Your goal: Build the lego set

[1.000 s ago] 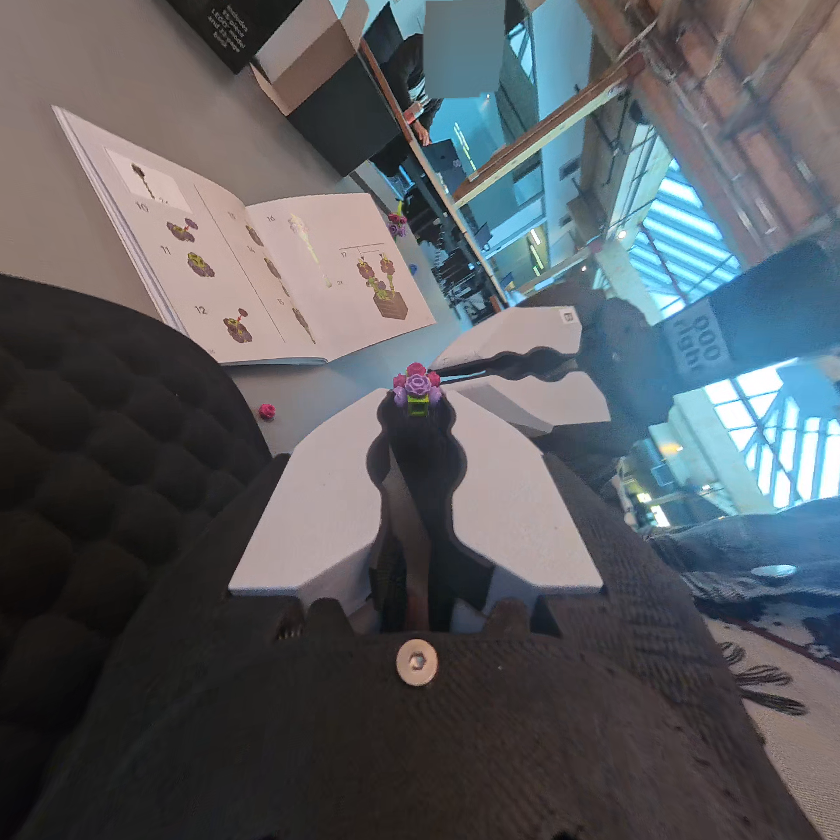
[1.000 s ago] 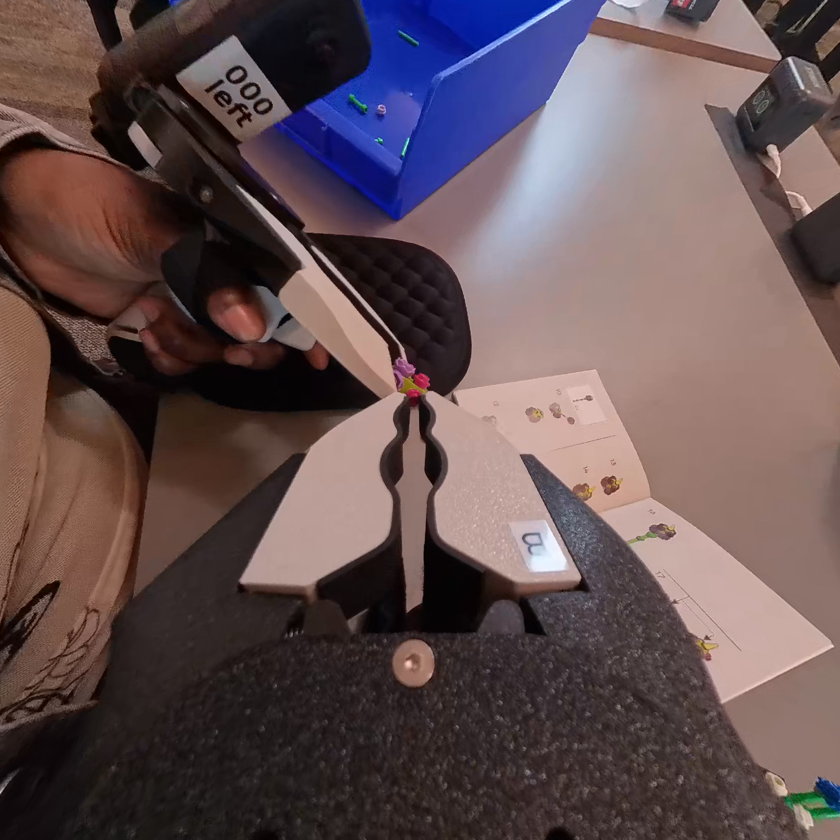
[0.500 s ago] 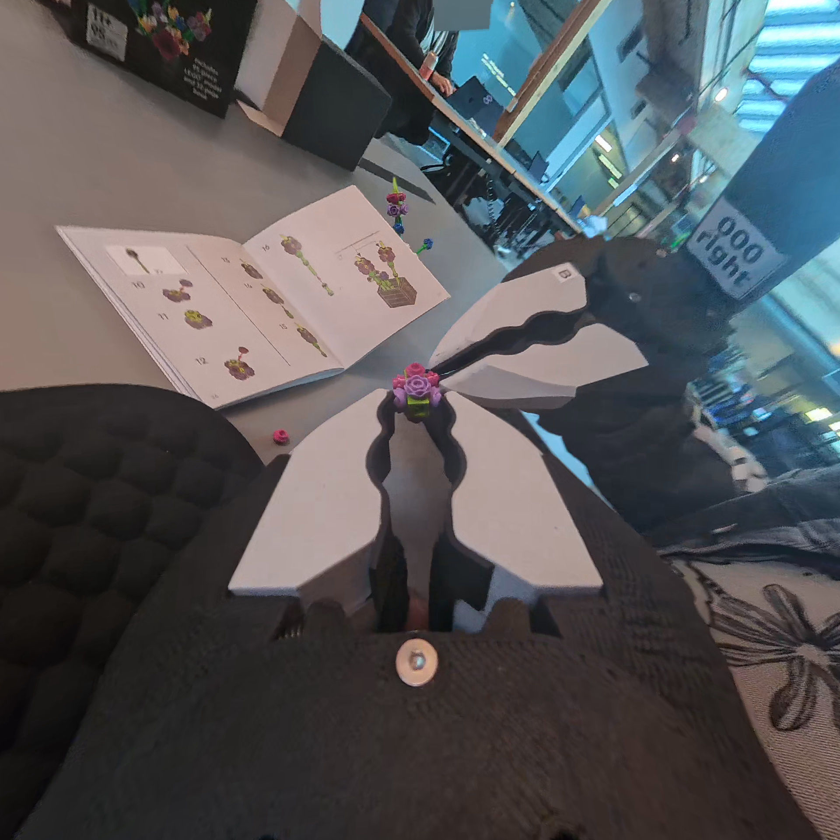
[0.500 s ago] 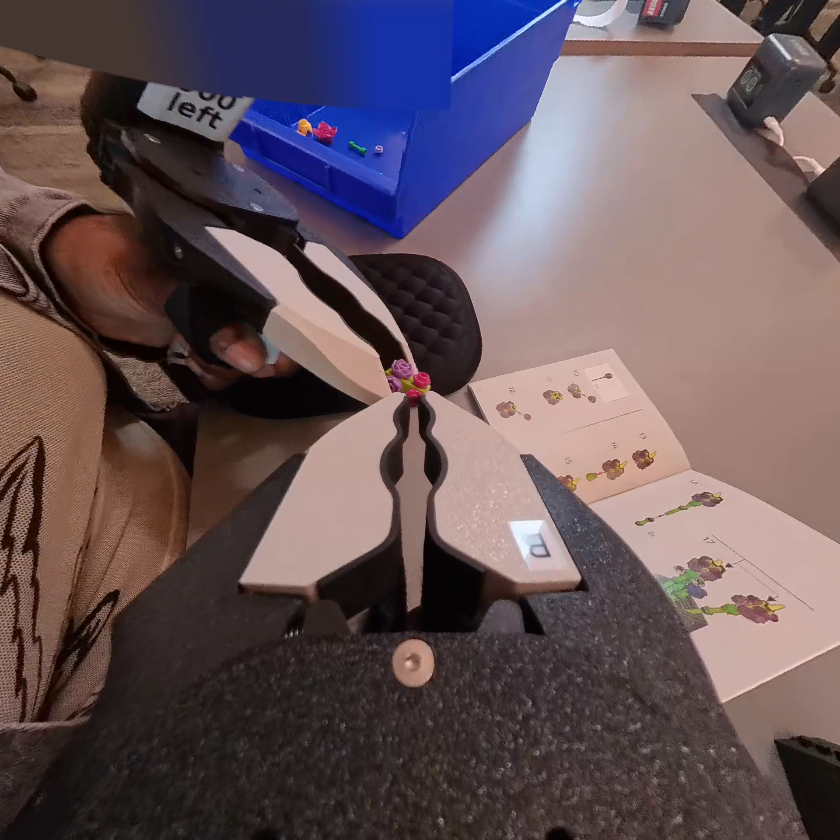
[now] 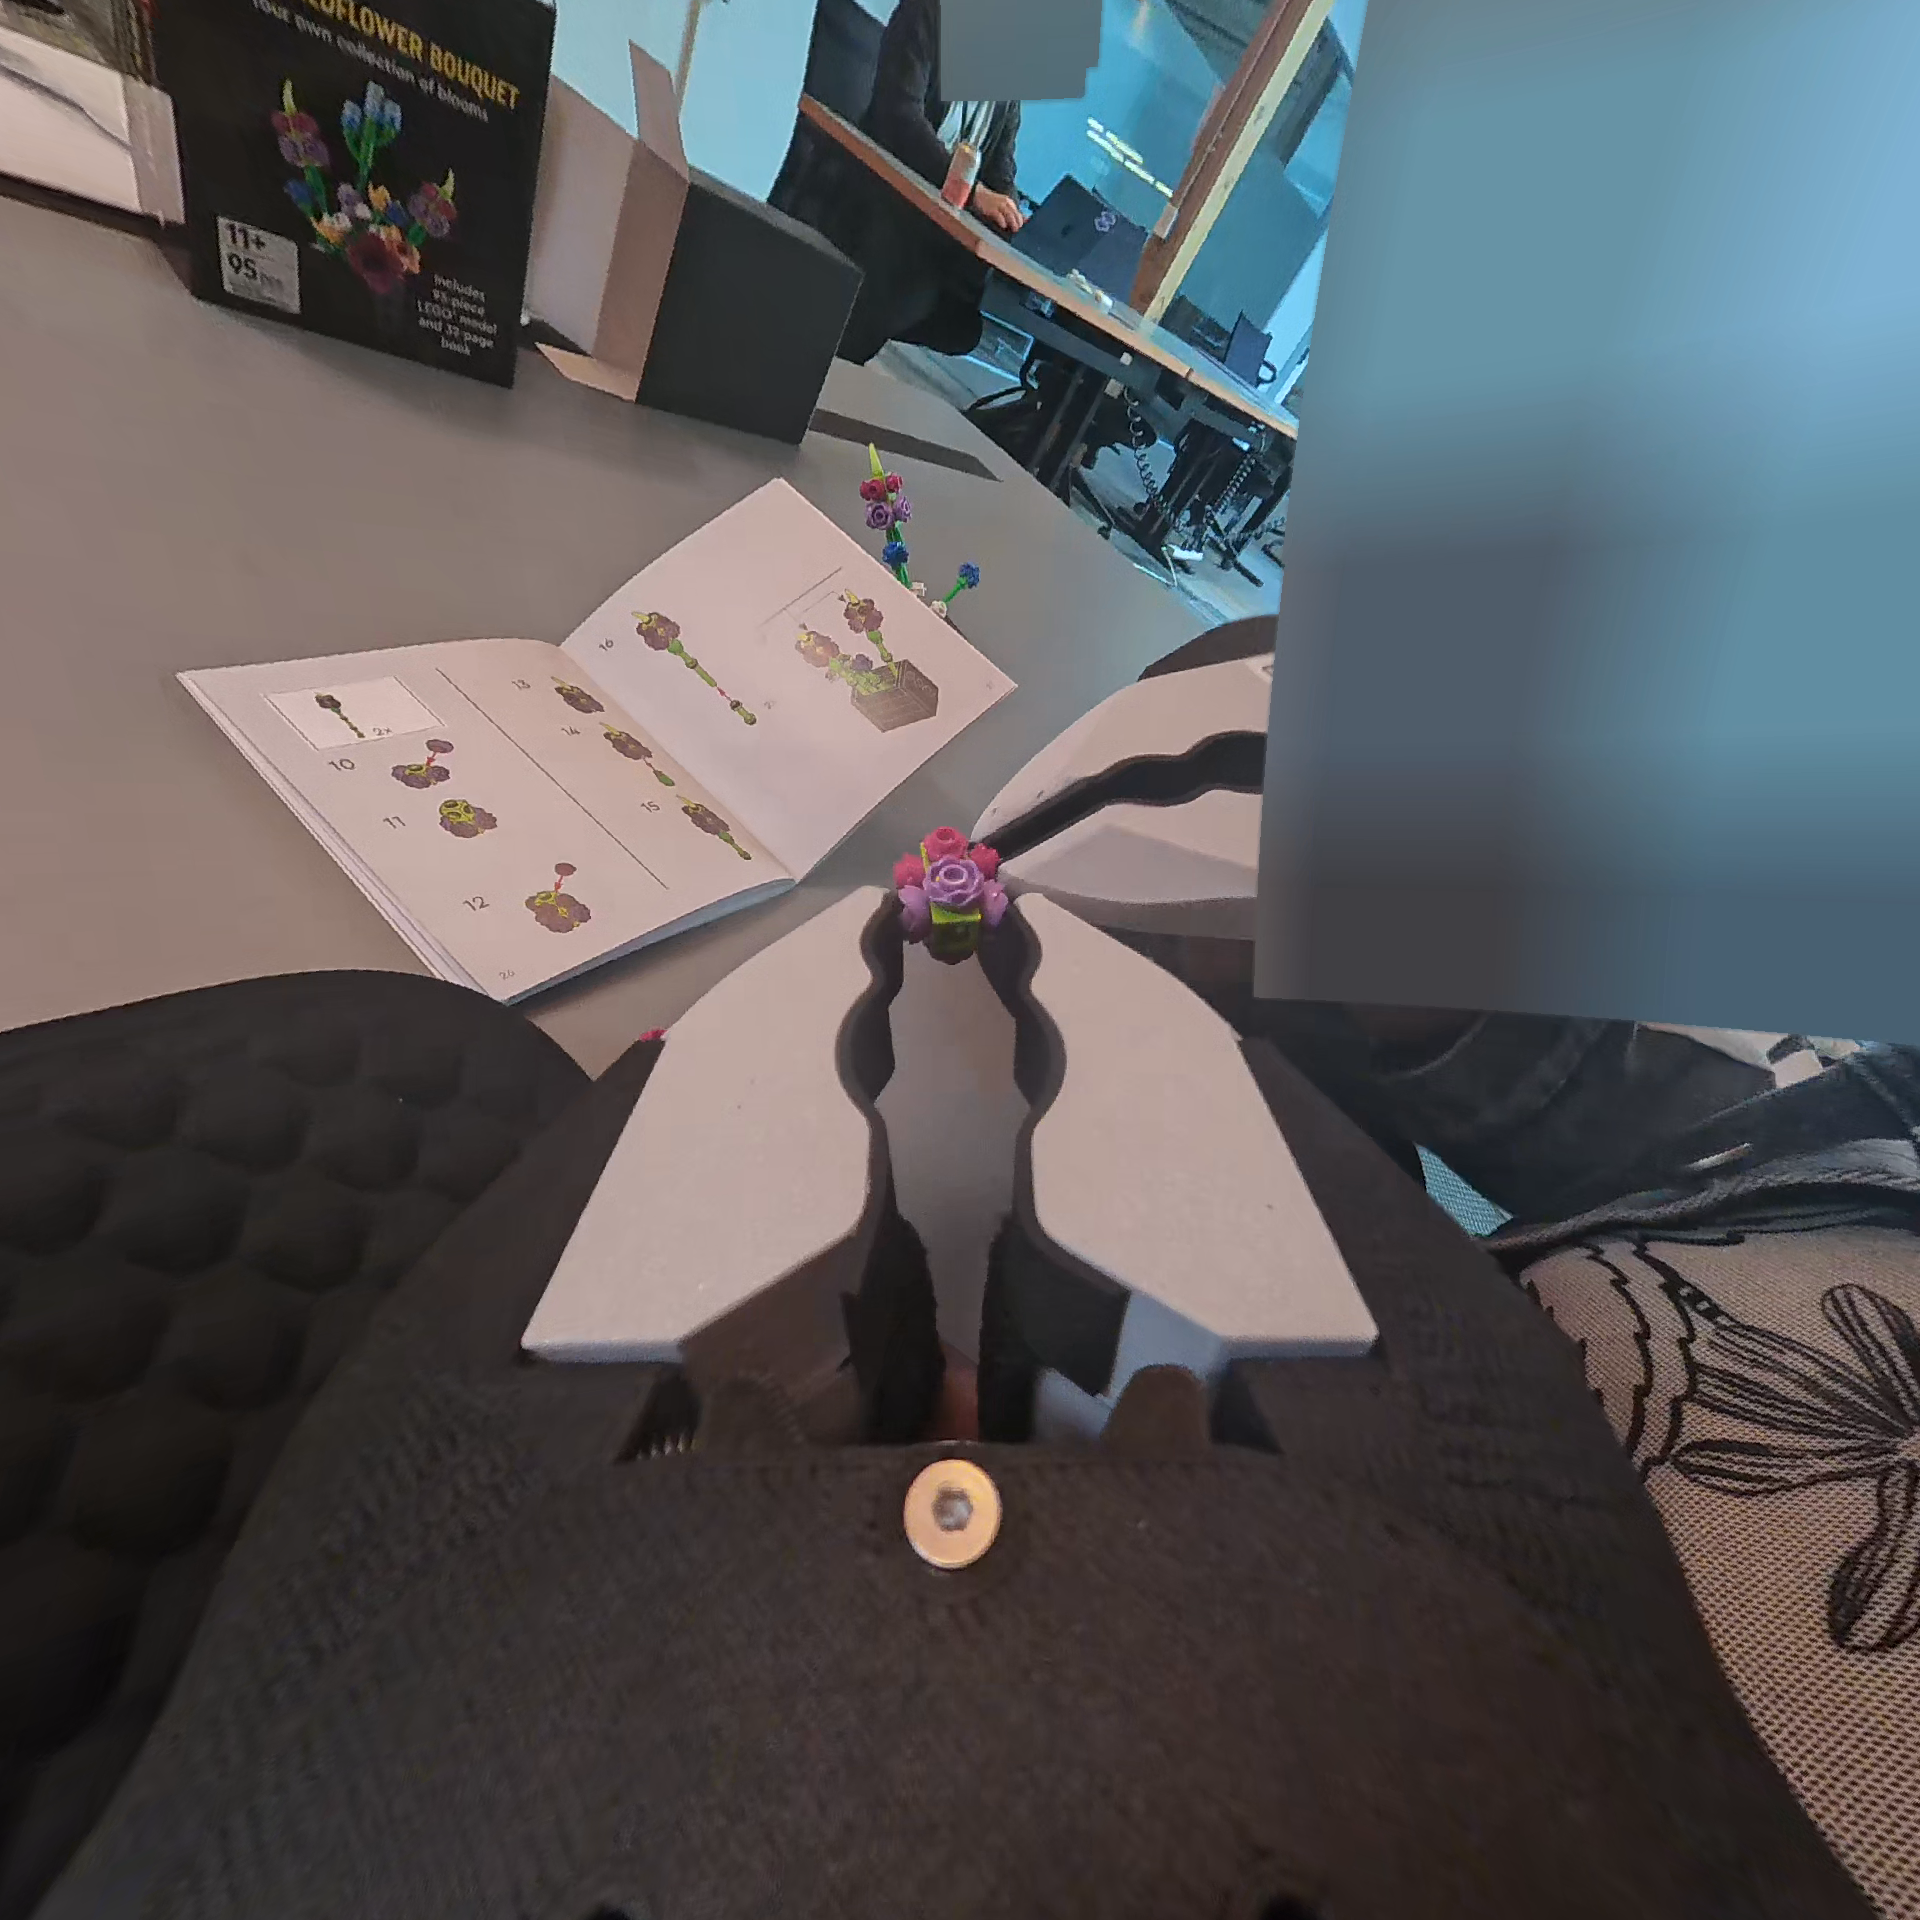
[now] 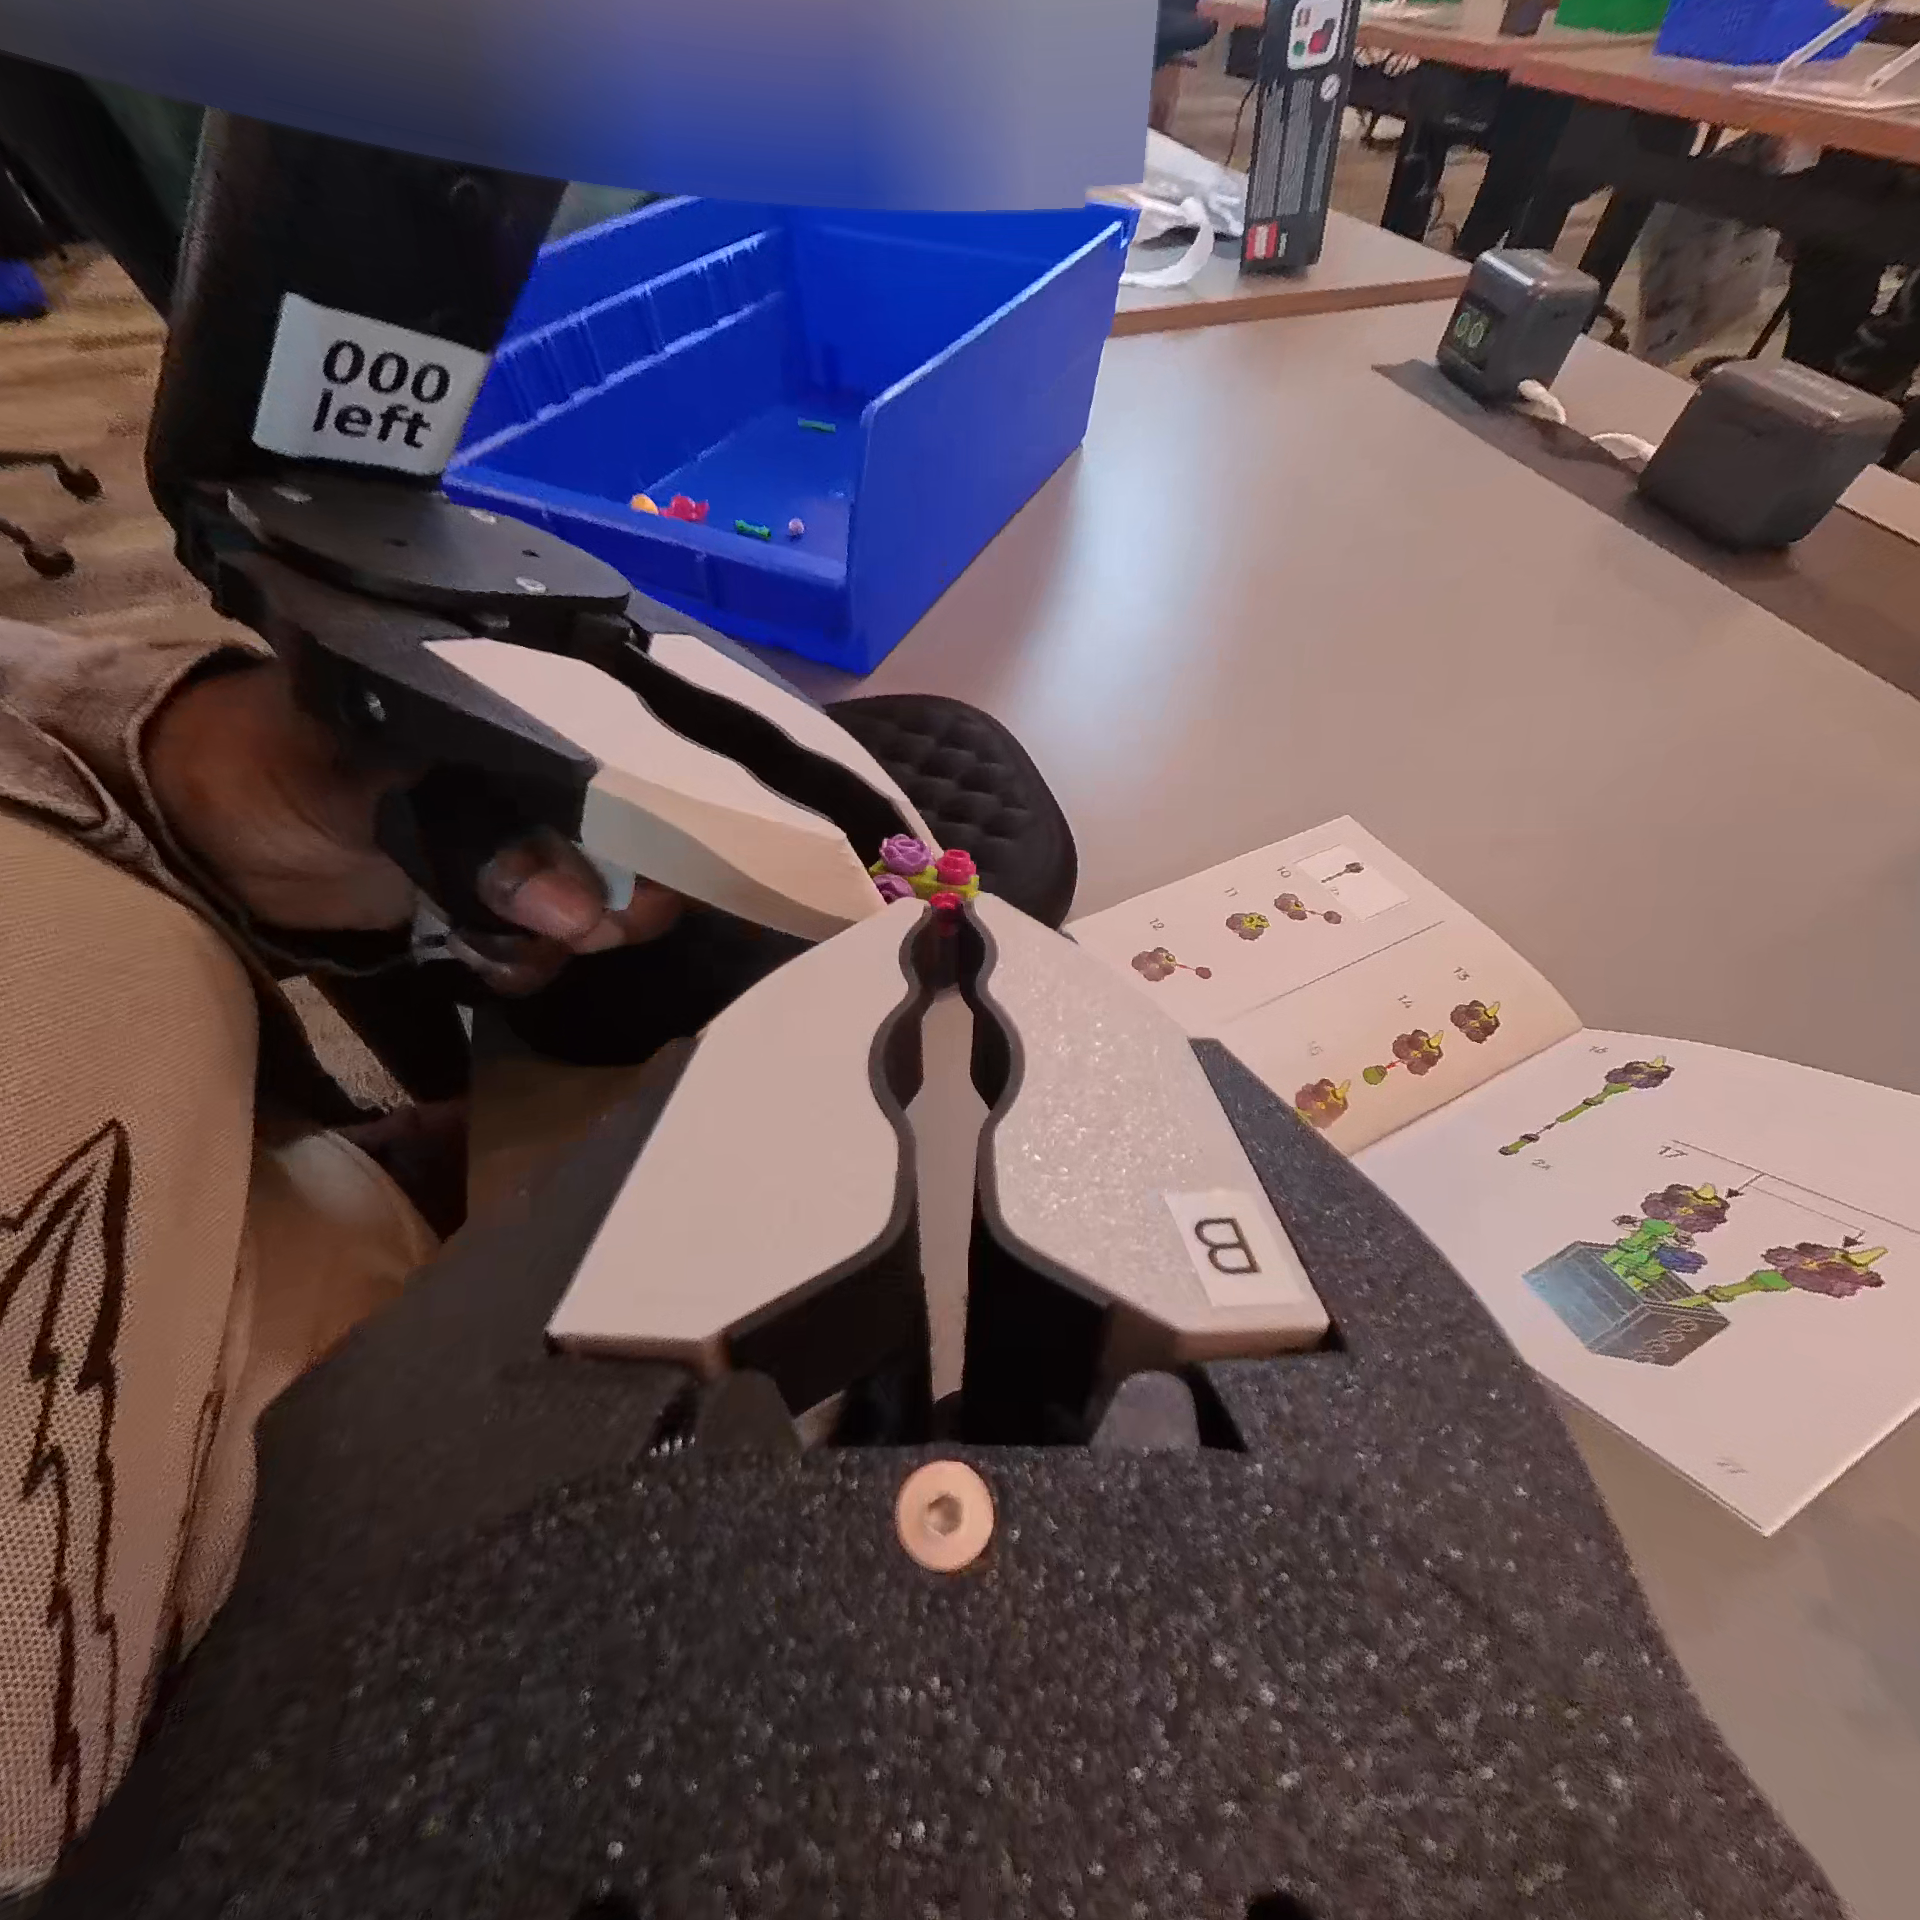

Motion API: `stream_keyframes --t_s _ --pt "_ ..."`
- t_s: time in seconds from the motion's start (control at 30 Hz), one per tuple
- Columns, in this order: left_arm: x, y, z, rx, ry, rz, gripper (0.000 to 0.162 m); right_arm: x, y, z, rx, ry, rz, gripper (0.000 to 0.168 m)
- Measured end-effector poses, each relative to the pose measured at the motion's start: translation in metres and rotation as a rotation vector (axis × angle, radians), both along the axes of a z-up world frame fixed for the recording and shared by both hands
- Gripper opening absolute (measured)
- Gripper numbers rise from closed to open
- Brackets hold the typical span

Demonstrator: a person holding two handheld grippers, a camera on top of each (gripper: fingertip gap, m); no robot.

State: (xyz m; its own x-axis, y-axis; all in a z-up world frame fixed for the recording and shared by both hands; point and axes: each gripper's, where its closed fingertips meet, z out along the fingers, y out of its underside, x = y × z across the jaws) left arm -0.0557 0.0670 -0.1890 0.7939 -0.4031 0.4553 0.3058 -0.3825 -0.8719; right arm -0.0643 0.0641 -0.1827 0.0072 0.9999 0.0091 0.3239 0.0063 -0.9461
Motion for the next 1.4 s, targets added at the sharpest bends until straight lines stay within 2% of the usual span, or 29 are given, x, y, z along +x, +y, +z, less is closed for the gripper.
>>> stream_keyframes --t_s 0.07,0.2,0.5,0.6,0.7,0.8,0.93,1.07,1.23,1.4 --pt "-0.001 0.000 0.004 0.016 -0.036 -0.005 0.017 -0.001 0.000 0.004 -0.004 0.027 -0.001 0.003" --pt "-0.004 0.003 0.012 -0.003 -0.266 -0.029 0.017 -0.005 0.003 0.011 -0.063 0.033 0.005 0.003" --pt "-0.008 0.002 0.009 -0.065 -0.441 -0.052 0.017 -0.007 0.002 0.007 -0.189 -0.033 0.066 0.003" --pt "-0.008 0.002 0.009 -0.063 -0.444 -0.048 0.018 -0.009 0.000 0.008 -0.255 -0.017 0.088 0.003" --pt "-0.009 0.002 0.007 -0.069 -0.436 -0.039 0.018 -0.009 0.000 0.006 -0.223 -0.032 0.086 0.003" --pt "-0.009 0.003 0.006 -0.086 -0.438 -0.034 0.018 -0.009 0.002 0.003 -0.146 -0.068 0.067 0.003" --pt "-0.006 0.004 0.000 -0.140 -0.452 -0.042 0.017 -0.008 0.006 -0.001 0.052 -0.155 0.022 0.003" --pt "-0.005 0.004 -0.002 -0.171 -0.453 -0.049 0.017 -0.006 0.005 -0.004 0.122 -0.235 0.024 0.003" --pt "-0.005 0.005 -0.005 -0.177 -0.437 -0.041 0.017 -0.005 0.006 -0.007 0.101 -0.277 0.005 0.003" --pt "-0.004 0.005 -0.006 -0.175 -0.411 -0.037 0.017 -0.004 0.006 -0.010 -0.026 -0.280 -0.002 0.003"
